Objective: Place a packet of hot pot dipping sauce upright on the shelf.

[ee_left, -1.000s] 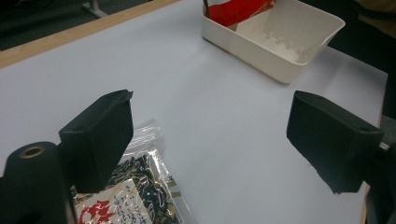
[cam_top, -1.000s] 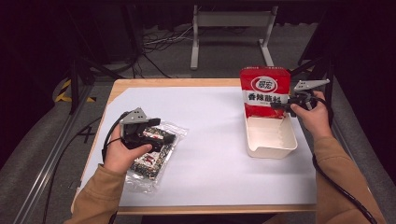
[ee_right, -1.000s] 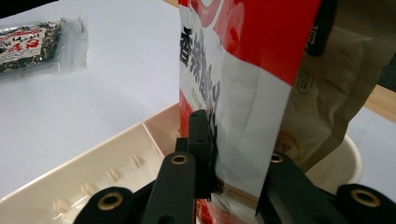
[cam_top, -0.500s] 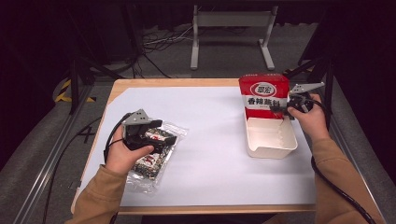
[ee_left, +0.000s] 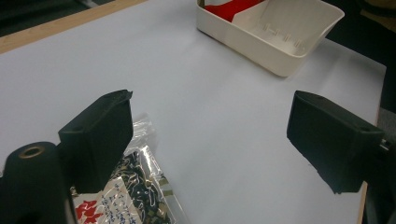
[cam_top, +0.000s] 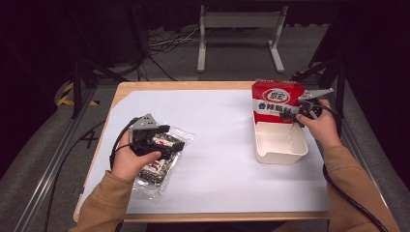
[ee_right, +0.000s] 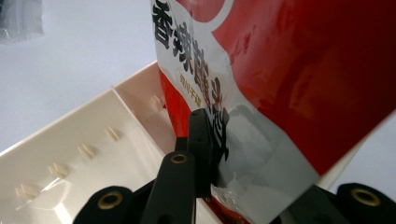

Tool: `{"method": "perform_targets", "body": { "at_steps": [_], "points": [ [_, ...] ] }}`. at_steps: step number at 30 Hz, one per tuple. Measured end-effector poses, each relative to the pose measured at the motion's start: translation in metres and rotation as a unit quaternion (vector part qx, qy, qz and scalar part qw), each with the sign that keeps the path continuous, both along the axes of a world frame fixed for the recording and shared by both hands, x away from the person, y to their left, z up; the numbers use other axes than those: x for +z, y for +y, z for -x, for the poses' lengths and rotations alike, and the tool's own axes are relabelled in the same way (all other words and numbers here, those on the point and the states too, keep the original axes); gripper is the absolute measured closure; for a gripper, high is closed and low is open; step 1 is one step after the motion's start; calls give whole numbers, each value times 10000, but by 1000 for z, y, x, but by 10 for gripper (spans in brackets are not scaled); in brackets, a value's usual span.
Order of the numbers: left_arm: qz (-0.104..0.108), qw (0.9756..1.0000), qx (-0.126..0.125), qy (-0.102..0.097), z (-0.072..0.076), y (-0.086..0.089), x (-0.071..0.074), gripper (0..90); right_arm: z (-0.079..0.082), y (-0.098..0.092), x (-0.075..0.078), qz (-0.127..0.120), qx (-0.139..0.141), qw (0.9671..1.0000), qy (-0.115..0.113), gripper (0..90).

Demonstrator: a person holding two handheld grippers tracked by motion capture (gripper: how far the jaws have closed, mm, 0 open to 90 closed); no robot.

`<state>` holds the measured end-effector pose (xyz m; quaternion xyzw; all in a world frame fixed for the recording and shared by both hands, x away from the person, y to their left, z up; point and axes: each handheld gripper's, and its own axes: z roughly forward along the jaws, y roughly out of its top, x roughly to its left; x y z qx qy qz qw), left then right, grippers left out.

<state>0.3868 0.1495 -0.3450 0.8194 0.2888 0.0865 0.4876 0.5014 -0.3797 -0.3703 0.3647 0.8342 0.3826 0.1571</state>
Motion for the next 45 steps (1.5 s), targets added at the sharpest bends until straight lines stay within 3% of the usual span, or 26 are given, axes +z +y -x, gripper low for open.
{"method": "perform_targets", "body": {
  "at_steps": [7,8,10,13,14,16,18,19,24,30,34,37,40,45],
  "points": [
    [11,10000,18,-27,-1,2,0,152,1,1,3,94,-152,9997,139,745],
    [27,10000,25,-15,-1,2,-1,153,2,-1,7,72,-203,9997,101,691],
    [28,10000,24,9,-1,1,-1,152,4,-3,11,-56,-265,9996,34,681],
    [26,10000,17,4,-1,0,-1,153,6,-7,17,-45,-302,9995,-90,710],
    [17,10000,-1,-9,-2,0,-1,152,8,-7,20,38,-235,9997,-78,788],
    [17,10000,-12,13,-2,-1,-1,152,8,-6,21,107,-148,9998,-39,840],
    [14,10000,-14,13,-2,-1,-1,153,8,-4,21,167,-141,9998,-23,850],
    [20,10000,-16,18,-1,-2,-1,153,8,-1,20,354,-173,9992,7,858],
    [19,10000,-21,18,-2,-2,-1,153,6,-2,17,352,-281,9990,76,862],
    [21,10000,-21,37,-2,-1,-1,153,6,1,12,586,-397,9974,115,863],
    [42,10000,16,17,-3,1,-1,152,7,0,12,526,-404,9977,128,857],
    [45,10000,51,5,-3,3,-1,152,8,-3,11,330,-478,9982,156,825],
    [44,10000,80,39,-4,6,-1,149,11,-6,12,76,-563,9983,126,754],
    [6,9998,186,7,-5,9,-2,143,20,-8,19,-113,-666,9977,75,636]
  ]
}}
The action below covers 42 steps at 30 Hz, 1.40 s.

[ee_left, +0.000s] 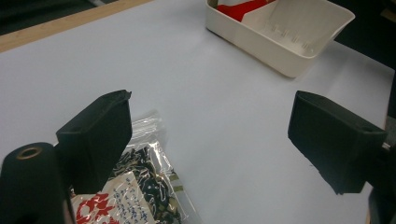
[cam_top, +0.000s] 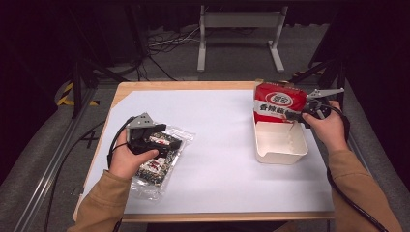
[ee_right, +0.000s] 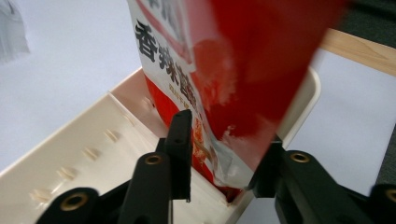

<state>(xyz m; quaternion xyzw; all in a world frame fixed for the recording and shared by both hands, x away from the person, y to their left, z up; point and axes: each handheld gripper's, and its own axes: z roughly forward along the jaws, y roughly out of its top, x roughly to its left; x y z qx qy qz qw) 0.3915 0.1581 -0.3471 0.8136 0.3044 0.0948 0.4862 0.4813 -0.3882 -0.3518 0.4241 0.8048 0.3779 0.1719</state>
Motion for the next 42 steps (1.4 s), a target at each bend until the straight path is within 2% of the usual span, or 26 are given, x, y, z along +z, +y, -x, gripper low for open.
{"method": "perform_targets", "body": {
  "at_steps": [2,8,12,15,19,22,23,25,28,31,40,41,42],
  "points": [
    [-78,9999,33,-63,-1,1,0,138,6,0,4,-6,-35,10000,-52,608],
    [-97,9998,131,-147,-1,6,2,131,21,-4,13,110,-93,9995,-294,521],
    [-88,9996,209,-150,-2,13,3,141,32,-9,20,201,-190,9988,-409,521],
    [-32,9997,182,-140,-3,17,3,153,42,-9,24,255,-155,9984,-485,521],
    [-120,9995,248,-158,-4,22,3,154,54,-6,30,279,-70,9980,-563,522],
    [-109,9995,276,-129,-4,24,4,154,60,-4,33,286,-29,9978,-600,532],
    [-118,9994,293,-148,-4,25,4,153,67,-1,35,330,1,9975,-629,535],
    [-135,9994,320,-78,-4,27,4,149,72,1,36,286,52,9975,-639,539],
    [-203,9991,368,-108,-5,30,4,146,77,3,36,254,122,9972,-694,539],
    [-158,9991,397,-85,-6,33,4,145,86,7,37,16,264,9968,-751,535],
    [-148,9980,612,-32,-9,48,2,144,110,27,37,-298,645,9935,-886,499],
    [-204,9980,602,-43,-10,51,3,143,111,29,37,-305,681,9933,-882,493],
    [-166,9978,637,-22,-10,52,2,141,113,32,36,-288,735,9930,-880,484]
  ]
}}
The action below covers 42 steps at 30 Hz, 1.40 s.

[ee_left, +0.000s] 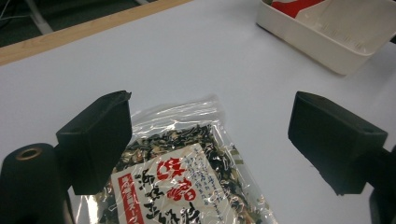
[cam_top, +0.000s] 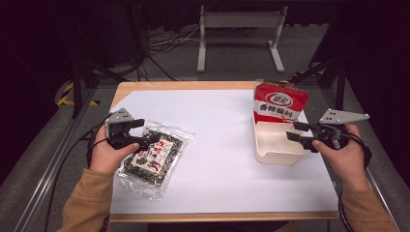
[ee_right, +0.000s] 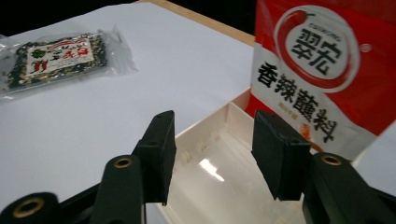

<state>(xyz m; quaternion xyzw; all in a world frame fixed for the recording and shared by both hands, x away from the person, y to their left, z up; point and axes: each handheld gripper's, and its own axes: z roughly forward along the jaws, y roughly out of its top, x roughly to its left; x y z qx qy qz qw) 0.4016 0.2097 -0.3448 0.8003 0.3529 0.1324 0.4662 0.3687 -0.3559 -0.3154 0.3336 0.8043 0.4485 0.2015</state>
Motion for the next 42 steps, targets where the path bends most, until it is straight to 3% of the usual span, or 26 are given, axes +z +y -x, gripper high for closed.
{"method": "perform_targets", "body": {
  "at_steps": [14,23,26,31,39,42],
  "points": [
    [-45,9996,259,140,-13,15,-12,46,15,30,-10,91,498,9987,-29,417],
    [-425,9980,472,22,-32,21,-21,43,22,48,-14,140,847,9963,-18,416],
    [-588,9970,509,39,-40,21,-25,54,23,53,-16,157,924,9956,-4,417],
    [-672,9963,511,179,-55,22,-35,100,25,61,-19,191,1068,9941,27,416],
    [-459,9965,592,380,-74,29,-49,171,28,64,-19,144,1138,9934,16,411],
    [-483,9962,603,411,-78,30,-51,184,28,64,-20,46,1127,9936,32,396]
  ]
}}
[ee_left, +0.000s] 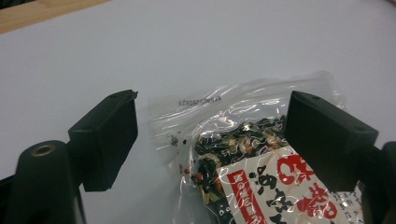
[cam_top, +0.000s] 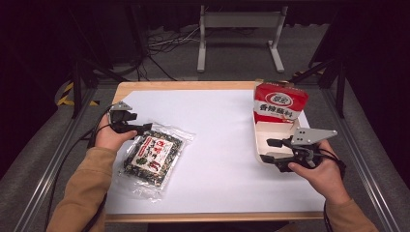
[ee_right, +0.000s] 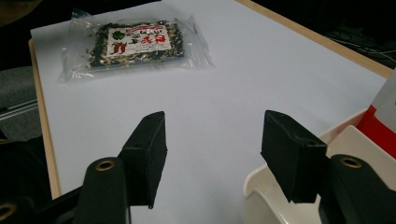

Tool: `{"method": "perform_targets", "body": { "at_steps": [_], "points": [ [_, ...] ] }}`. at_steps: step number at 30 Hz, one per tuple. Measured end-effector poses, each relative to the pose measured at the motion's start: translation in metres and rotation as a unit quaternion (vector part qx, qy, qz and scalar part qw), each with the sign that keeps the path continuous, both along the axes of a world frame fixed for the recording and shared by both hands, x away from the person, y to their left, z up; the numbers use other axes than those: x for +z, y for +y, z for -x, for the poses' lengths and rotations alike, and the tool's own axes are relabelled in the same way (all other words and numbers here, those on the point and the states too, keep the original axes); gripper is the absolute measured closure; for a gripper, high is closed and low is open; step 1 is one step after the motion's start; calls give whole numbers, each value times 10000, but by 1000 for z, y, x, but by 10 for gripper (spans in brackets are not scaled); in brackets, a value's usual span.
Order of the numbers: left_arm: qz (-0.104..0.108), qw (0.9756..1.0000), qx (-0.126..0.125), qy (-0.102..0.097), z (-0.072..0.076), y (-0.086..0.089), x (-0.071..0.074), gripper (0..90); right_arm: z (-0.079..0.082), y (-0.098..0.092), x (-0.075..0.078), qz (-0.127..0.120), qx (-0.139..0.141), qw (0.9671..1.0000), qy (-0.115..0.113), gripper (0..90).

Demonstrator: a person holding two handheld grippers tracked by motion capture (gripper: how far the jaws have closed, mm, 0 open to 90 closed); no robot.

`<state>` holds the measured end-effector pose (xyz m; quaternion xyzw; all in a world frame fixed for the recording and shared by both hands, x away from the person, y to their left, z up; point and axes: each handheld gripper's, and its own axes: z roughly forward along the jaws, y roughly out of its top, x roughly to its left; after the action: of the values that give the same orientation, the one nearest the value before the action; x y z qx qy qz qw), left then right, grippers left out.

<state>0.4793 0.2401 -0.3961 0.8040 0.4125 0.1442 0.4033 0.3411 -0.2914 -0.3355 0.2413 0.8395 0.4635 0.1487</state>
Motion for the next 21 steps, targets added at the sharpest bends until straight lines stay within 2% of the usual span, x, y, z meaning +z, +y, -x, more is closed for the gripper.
{"method": "perform_targets", "body": {
  "at_steps": [3,8,11,17,21],
  "points": [
    [-50,10000,23,70,-4,0,-5,187,-1,1,-1,-66,52,10000,24,371],
    [0,9998,16,190,-11,2,-13,209,-4,3,-5,-149,98,9998,73,338],
    [41,9997,16,247,-12,1,-17,221,-5,4,-7,-172,43,9998,10,318],
    [60,9978,129,644,-19,1,-29,230,-3,6,-6,-92,34,9999,-104,355],
    [1,9970,137,767,-22,1,-33,255,-2,6,-5,-123,69,9999,-100,364]
  ]
}}
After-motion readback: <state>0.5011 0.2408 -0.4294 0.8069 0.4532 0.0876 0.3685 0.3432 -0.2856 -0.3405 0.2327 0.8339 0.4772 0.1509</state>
